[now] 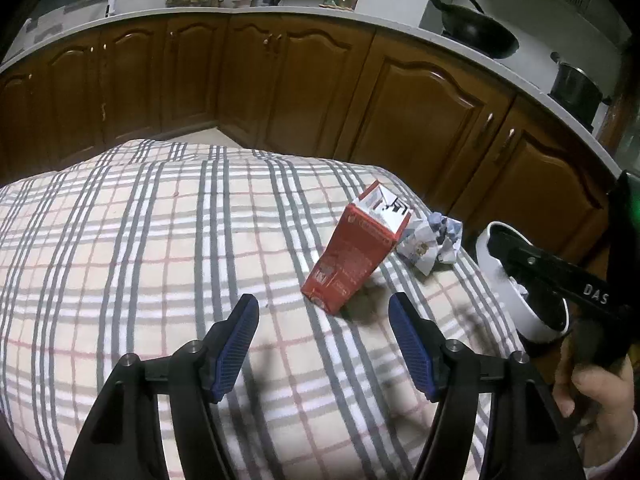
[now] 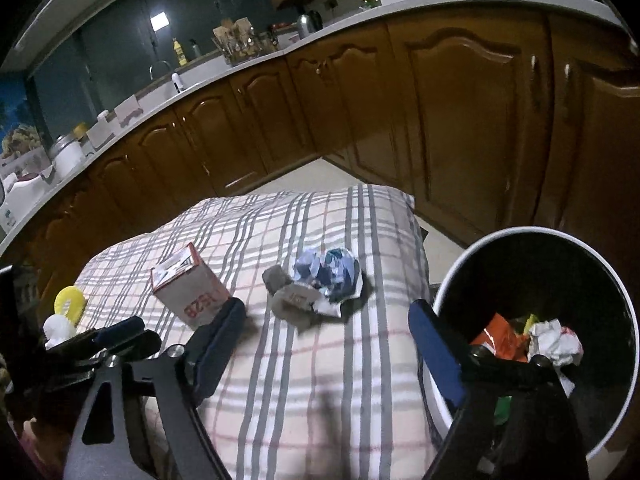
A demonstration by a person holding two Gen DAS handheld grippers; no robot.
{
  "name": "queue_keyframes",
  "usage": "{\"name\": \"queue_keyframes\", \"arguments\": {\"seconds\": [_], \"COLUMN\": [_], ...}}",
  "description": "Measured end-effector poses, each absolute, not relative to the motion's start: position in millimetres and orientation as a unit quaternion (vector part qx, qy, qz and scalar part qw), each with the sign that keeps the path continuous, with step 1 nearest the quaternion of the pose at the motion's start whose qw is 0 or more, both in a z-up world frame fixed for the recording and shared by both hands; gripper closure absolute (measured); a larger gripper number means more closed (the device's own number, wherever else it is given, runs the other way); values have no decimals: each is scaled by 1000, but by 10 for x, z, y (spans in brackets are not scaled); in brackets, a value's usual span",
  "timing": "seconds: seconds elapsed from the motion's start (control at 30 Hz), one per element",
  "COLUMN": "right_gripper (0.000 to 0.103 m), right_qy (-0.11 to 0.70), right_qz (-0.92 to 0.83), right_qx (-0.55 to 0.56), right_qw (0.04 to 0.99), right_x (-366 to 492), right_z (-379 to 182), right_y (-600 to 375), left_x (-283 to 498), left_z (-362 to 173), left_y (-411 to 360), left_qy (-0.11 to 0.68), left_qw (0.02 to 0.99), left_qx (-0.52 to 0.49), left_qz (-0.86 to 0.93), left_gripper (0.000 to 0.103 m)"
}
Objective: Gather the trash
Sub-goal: 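Move both grippers back to the red carton and crumpled paper, then grasp the red carton with the left gripper while the right grasps crumpled paper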
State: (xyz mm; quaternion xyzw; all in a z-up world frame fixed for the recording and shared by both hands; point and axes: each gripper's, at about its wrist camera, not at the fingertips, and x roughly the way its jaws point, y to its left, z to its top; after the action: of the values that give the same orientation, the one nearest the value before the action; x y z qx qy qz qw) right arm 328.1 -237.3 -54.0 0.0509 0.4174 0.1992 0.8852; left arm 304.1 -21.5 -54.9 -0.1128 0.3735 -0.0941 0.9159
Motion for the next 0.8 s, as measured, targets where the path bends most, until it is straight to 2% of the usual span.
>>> {"name": "queue_keyframes", "arguments": {"seconds": [0.57, 0.6, 0.67, 0.7, 0.77, 0.8], "right_gripper": [31, 32, 35, 39, 51, 66], "right_qy": [447, 449, 456, 461, 469, 473], "right_qz": [200, 200, 202, 202, 204, 204], "right_qx": [26, 23, 21, 20, 20, 19], "right_qw": [872, 870, 866, 864, 859, 857], "right_x": [3620, 3639, 3695, 3718, 3755, 3763], "right_z": [-725, -741, -784, -810, -857, -878], "right_y": [-2199, -2178, -2143, -2125, -2101, -2090], "left_x": [3484, 3492, 3530, 3548, 3564, 3561], "left_z": [-688, -699, -733, -747, -776, -770], "left_y": [-396, -417, -439, -452, -473, -469], "left_qy": [366, 365, 369, 373, 378, 377], "left_qw": [919, 920, 918, 916, 913, 913], "left_qx": [-101, -100, -95, -93, -89, -87], "left_qz": [-103, -105, -109, -113, -123, -127], "left_gripper": [38, 39, 51, 63, 67, 68]}}
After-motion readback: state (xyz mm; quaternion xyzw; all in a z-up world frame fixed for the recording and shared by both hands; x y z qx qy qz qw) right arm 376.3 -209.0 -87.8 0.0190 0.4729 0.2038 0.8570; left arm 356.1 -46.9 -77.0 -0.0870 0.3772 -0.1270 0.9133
